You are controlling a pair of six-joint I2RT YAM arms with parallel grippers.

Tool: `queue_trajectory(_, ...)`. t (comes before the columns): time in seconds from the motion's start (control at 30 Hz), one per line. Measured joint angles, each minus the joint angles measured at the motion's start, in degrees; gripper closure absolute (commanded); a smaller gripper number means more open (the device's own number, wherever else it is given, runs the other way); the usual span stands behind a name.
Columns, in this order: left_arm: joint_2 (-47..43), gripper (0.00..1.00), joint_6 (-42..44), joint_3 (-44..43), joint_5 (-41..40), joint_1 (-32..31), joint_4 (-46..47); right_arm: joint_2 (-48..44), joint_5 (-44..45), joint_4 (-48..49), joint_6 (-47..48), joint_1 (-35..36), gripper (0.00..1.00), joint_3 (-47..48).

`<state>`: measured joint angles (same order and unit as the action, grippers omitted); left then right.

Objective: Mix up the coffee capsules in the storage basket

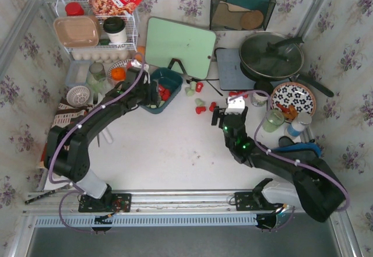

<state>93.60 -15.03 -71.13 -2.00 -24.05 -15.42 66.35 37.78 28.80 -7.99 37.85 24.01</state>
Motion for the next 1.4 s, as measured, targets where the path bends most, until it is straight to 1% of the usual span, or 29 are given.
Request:
queue_trajectory(0.17, -5.1, 0.27, 0.3, 3.7, -0.7, -0.9, 0.0, 10.1, -5.1, -0.1, -2.3, -3.7, 0.16, 7.8)
queue_trajectory(0.3, -8.9, 0.27, 0.8, 6.6, -1.9, -1.6, 0.1, 19.5, -8.7, -1.9, -4.1, -6.2, 0.16, 15.9)
queue_trajectory(0.43, -13.3, 0.27, 1.1, 10.4, -3.8, -2.3, 0.3, 27.6, -10.6, -6.7, -6.8, -9.5, 0.17, 23.3)
queue_trajectory(0.6, -19.4, 0.27, 1.3, 16.4, -5.2, -3.3, 2.0, 33.9, -13.3, -11.6, -9.9, -12.4, 0.21, 27.7)
queue_trajectory(0.73, -21.9, 0.27, 1.3, 20.5, -6.6, -4.2, 2.7, 37.2, -16.7, -13.3, -11.5, -14.4, 0.24, 29.3)
queue_trajectory(0.9, -23.3, 0.27, 1.8, 24.2, -8.5, -4.6, 4.5, 39.5, -19.4, -14.1, -12.5, -14.4, 0.27, 30.4)
queue_trajectory(1.07, -24.2, 0.27, 2.5, 26.0, -10.1, -4.7, 5.7, 41.2, -21.1, -14.6, -12.7, -14.6, 0.30, 30.9)
queue_trajectory(1.3, -24.2, 0.27, 3.1, 26.2, -10.6, -4.8, 6.9, 42.2, -21.4, -14.5, -12.8, -14.6, 0.43, 31.4)
queue_trajectory(1.4, -23.9, 0.27, 3.2, 26.2, -10.6, -4.8, 7.4, 42.2, -21.4, -14.5, -12.7, -14.6, 0.50, 31.4)
